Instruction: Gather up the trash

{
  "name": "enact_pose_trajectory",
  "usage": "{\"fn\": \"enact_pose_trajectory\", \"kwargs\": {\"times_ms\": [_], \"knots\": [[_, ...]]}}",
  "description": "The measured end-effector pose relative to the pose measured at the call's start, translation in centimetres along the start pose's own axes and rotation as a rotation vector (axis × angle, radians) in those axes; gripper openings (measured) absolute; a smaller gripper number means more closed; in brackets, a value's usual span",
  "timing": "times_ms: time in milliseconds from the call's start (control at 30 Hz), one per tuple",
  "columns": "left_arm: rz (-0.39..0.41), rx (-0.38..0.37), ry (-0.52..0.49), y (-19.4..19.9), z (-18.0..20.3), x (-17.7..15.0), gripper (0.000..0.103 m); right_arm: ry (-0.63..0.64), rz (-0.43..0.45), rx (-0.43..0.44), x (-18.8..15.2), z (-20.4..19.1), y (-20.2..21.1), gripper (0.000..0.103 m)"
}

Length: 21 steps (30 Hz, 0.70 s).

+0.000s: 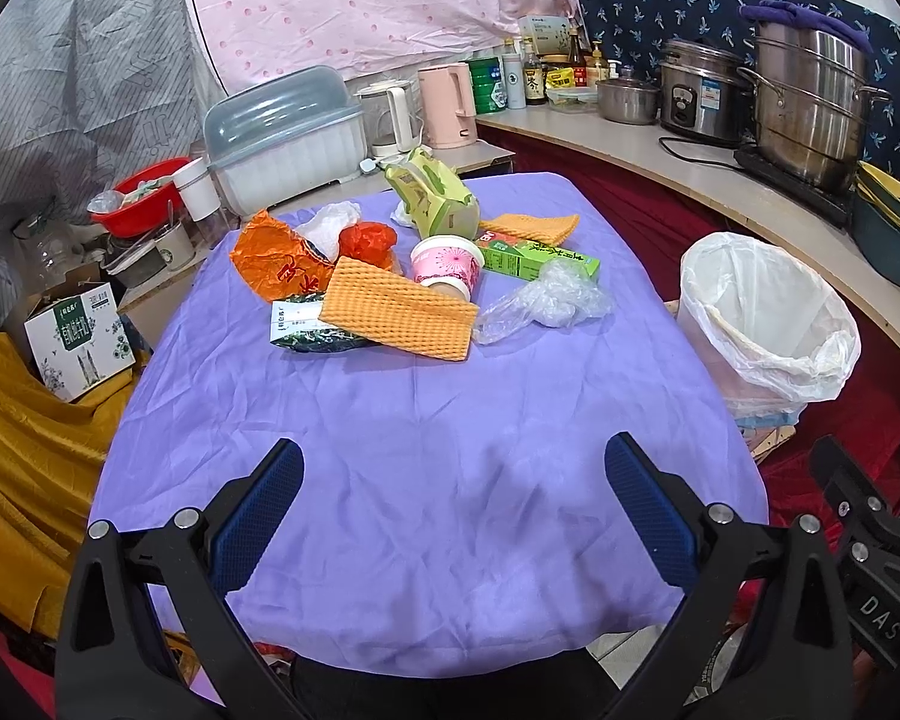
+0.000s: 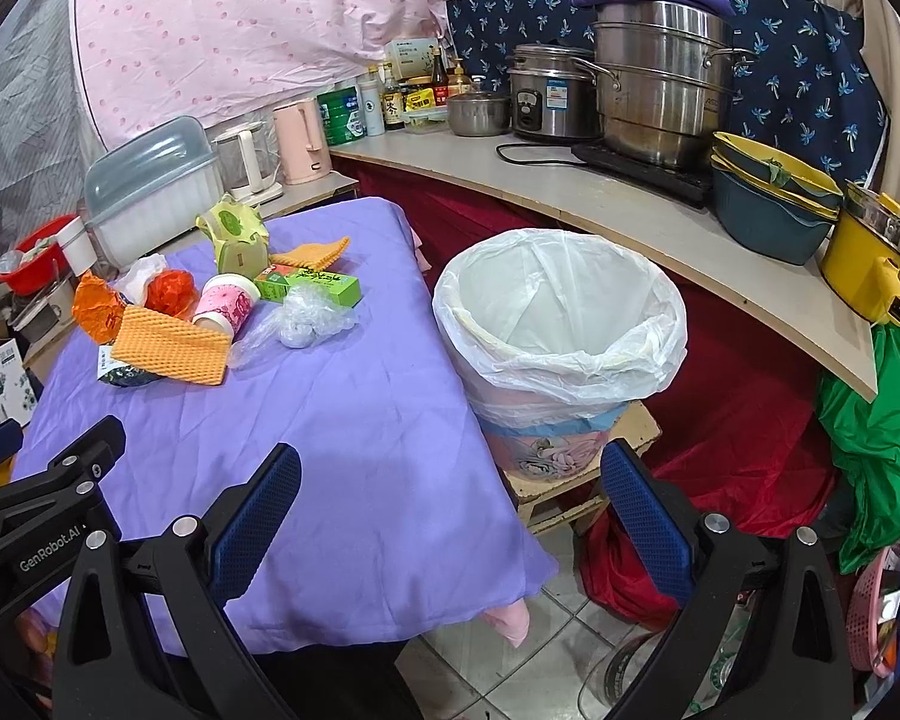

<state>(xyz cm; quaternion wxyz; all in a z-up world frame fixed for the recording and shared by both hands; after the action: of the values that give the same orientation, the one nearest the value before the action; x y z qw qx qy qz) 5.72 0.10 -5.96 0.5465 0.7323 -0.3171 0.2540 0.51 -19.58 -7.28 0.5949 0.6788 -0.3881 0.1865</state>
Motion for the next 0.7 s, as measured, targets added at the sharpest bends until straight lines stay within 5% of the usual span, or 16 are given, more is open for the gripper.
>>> {"fn": "enact_pose_trajectory", "kwargs": {"times_ms": [700], "knots": [[-0.002, 0.0, -0.001, -0.03, 0.01, 0.03, 0.096, 0.01, -0.006, 0.004, -0.05, -0.2, -0.24, 0.096]]}}
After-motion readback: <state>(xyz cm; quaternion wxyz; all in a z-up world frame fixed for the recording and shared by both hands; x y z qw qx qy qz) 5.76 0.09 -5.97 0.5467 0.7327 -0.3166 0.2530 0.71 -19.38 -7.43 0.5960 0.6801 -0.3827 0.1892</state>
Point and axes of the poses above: each gripper's, at about its wrist camera, not at the fingertips, and y roughly against the way its jaws point, z to its right, x to its top, the point moved 10 cm from there along -y, roughly the way its jaws point, and after that the axes turned 12 degrees about x, right-handed, at the moved point
